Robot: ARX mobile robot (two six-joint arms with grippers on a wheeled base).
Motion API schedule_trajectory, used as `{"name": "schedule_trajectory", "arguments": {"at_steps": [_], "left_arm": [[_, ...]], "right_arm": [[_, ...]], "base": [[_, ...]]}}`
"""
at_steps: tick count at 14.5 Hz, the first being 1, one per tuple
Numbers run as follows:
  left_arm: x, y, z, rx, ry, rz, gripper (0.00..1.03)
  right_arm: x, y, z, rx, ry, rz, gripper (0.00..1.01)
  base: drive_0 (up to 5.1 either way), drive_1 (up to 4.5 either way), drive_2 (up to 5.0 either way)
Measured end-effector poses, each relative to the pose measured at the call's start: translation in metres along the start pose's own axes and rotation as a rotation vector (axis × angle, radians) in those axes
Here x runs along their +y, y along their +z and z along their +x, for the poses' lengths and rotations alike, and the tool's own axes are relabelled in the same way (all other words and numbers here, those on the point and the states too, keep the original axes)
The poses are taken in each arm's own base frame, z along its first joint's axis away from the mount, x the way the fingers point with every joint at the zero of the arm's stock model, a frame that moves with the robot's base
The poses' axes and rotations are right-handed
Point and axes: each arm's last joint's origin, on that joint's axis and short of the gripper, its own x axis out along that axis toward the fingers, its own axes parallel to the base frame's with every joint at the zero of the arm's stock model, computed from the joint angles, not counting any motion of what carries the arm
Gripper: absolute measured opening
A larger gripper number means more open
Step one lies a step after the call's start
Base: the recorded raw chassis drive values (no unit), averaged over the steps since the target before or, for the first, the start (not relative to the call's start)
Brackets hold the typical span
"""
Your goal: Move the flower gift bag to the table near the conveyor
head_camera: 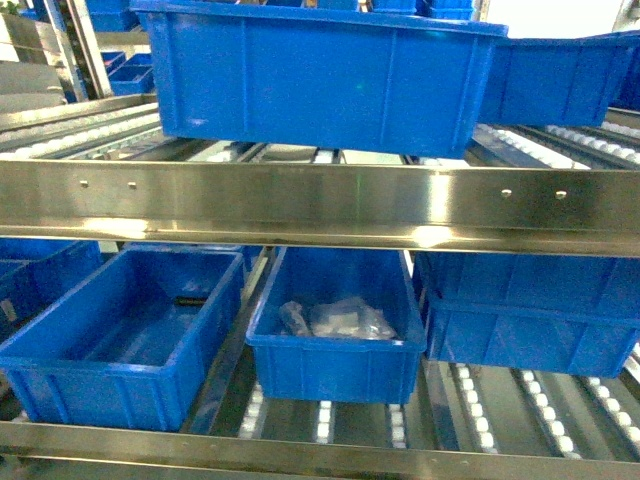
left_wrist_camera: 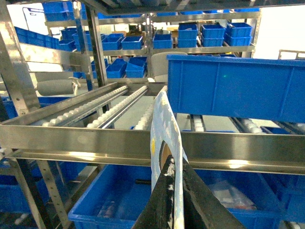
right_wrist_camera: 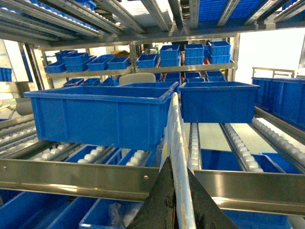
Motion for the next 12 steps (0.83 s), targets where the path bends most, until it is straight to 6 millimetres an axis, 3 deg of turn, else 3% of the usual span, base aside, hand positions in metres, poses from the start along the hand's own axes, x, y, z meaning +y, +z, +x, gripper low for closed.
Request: {"name": "schedule_trajectory", "arguments": {"at_steps": [12], "left_arm": [[0.0, 0.0, 0.0001, 0.0, 0.0, 0.0, 0.02]], "right_arm": [[0.0, 0.0001, 0.0, -0.001, 0.0, -0.001, 0.02]], "base": [[-4.9, 2.49, 2.5]]}}
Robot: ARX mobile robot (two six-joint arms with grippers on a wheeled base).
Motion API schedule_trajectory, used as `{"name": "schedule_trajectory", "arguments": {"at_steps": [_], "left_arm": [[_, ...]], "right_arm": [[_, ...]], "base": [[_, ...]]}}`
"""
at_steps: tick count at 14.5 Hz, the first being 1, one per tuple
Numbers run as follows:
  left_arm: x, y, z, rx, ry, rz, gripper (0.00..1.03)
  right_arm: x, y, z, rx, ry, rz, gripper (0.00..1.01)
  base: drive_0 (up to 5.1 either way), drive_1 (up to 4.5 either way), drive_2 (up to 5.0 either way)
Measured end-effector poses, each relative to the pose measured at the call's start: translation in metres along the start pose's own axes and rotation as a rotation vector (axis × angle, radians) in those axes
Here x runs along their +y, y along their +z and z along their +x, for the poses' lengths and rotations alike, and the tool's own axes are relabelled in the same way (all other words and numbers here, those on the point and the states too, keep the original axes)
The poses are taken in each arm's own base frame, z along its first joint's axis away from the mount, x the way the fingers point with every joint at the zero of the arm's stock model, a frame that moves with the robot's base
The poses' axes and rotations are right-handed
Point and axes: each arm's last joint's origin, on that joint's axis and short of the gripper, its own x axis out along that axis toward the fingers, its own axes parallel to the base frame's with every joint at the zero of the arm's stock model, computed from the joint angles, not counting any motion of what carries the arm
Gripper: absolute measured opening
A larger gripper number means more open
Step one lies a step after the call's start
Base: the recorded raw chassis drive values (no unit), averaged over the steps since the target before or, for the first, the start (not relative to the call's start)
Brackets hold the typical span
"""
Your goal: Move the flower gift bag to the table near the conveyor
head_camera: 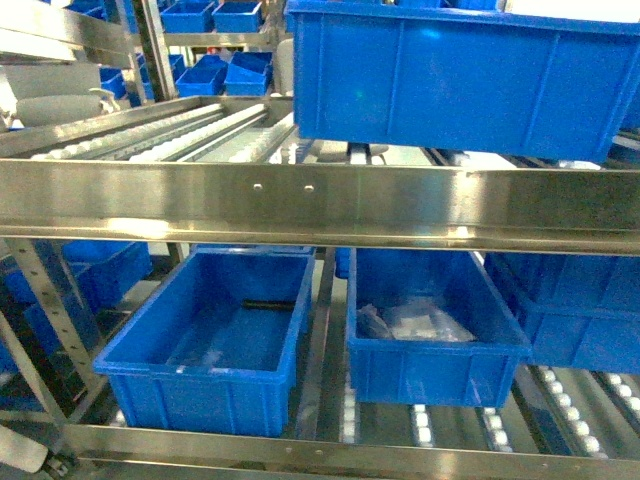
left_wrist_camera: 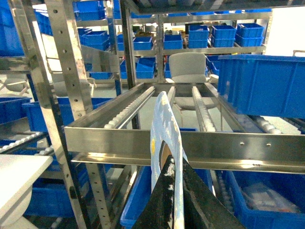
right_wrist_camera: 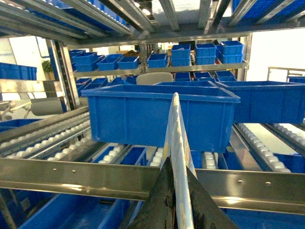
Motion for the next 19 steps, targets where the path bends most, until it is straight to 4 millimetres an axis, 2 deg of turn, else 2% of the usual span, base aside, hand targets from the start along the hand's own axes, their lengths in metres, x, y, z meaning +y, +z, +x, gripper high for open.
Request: {"name": "schedule_trajectory", "arguments": {"at_steps": [19], "left_arm": [[0.0, 0.0, -0.0001, 0.0, 0.0, 0.0, 0.02]], "right_arm": [[0.0, -0.0001, 0.0, 0.001, 0.0, 0.0, 0.02]], "base": [[-5.0, 2.26, 2.4]]}}
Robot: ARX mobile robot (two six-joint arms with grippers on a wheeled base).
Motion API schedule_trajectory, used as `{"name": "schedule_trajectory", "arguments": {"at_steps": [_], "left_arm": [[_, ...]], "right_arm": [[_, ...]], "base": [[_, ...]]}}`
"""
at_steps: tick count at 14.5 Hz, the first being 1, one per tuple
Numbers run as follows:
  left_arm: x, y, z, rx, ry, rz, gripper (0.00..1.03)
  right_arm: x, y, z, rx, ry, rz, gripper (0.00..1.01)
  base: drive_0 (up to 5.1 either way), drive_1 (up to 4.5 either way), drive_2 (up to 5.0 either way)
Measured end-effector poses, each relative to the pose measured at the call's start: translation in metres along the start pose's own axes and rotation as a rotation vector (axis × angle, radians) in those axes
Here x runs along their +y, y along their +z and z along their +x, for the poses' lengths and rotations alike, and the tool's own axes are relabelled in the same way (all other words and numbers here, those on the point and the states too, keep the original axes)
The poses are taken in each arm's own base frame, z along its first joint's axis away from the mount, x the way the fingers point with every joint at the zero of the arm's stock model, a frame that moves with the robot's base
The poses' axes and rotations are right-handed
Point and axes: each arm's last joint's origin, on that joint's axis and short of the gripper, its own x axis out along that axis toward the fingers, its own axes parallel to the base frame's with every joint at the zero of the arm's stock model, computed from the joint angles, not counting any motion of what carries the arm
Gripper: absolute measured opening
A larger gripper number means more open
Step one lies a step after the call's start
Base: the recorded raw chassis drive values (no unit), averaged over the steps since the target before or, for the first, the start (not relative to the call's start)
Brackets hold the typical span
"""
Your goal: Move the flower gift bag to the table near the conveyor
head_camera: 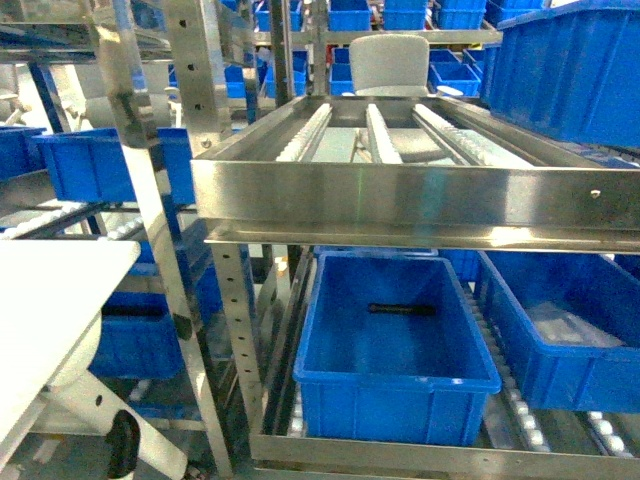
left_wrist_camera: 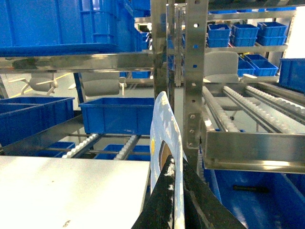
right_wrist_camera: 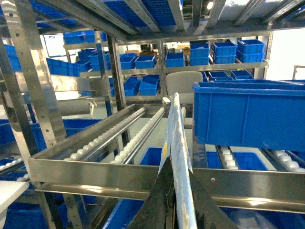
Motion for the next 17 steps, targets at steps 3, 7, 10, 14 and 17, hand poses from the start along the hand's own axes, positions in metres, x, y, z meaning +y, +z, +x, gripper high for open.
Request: {"name": "schedule_trajectory", "arguments": {"at_steps": [3, 7, 10, 14, 17], "left_arm": [[0.0, 0.0001, 0.0, -0.001, 0.0, 0.0, 0.02], [-0.0001, -0.0002, 0.0002, 0.002, 0.0, 0.001, 0.02], [0.0, 0.0001, 0.0, -0.001, 0.0, 0.0, 0.02], [0.0, 0.0, 0.0, 0.0, 0.0, 0.0, 0.02], [0.0001, 0.0, 0.0, 0.0, 0.001, 0.0, 0.02]], "right_arm": [[0.0, 0.0001, 0.0, -0.001, 0.0, 0.0, 0.02], [-0.0003, -0.0005, 0.0003, 0.004, -0.001, 0.002, 0.02], [-0.0001, -0.0003, 0.0001, 0.002, 0.0, 0.001, 0.02], [0.0, 0.0001, 0.0, -0.001, 0.0, 0.0, 0.02], [0.0, 0.0001, 0.0, -0.001, 0.0, 0.0, 0.02]], "base": [[-4.7, 1.4, 3.6], [-4.6, 0.83, 3.9], [-4.8, 1.45, 3.3], [-4.9, 2.53, 2.5], [-4.9, 2.45, 2.5]]}}
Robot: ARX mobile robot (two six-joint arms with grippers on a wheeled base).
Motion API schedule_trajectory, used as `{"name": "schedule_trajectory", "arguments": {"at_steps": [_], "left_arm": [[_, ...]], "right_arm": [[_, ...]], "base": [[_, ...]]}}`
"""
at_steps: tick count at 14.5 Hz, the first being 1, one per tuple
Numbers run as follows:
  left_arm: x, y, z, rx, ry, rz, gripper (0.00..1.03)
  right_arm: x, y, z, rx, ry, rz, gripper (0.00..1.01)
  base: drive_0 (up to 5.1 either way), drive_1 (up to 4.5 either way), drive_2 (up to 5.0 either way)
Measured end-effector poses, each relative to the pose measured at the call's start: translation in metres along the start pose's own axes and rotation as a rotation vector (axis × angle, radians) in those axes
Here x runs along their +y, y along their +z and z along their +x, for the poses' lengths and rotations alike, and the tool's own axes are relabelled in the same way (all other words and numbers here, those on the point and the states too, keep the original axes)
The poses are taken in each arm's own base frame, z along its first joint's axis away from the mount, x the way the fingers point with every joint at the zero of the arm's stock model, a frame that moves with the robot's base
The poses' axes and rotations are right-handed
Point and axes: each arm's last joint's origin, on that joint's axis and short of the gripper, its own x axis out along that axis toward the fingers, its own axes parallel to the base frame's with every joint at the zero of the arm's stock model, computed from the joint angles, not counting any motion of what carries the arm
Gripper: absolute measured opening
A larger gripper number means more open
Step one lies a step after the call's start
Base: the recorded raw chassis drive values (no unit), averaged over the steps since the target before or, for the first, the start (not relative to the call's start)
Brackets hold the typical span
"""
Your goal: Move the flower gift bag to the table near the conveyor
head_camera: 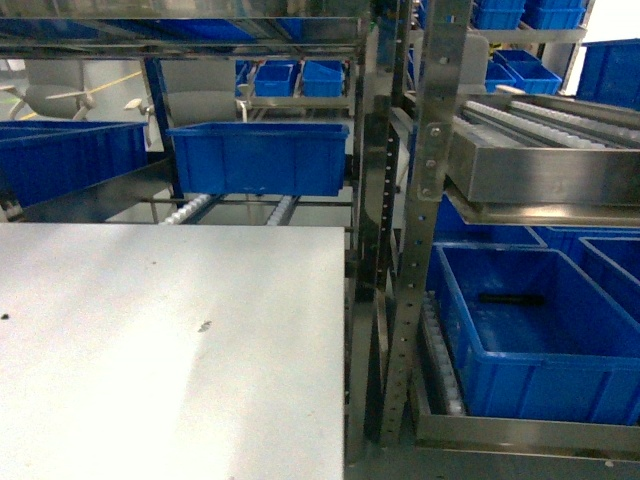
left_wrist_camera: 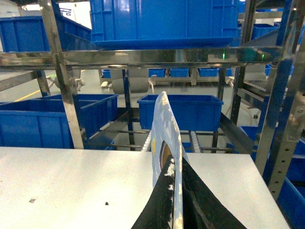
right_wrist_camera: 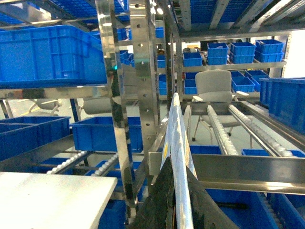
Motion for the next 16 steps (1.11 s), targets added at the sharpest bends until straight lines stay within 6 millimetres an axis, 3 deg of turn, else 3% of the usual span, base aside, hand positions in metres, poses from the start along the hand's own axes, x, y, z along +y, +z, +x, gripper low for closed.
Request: {"name": "schedule_trajectory", "arguments": {"at_steps": [16], "left_arm": [[0.0, 0.0, 0.0, 0.0, 0.0, 0.0, 0.02]], "right_arm": [[0.0, -0.0001, 0.0, 0.001, 0.0, 0.001, 0.02]], "base": [[-4.9, 2.44, 2.4]]}}
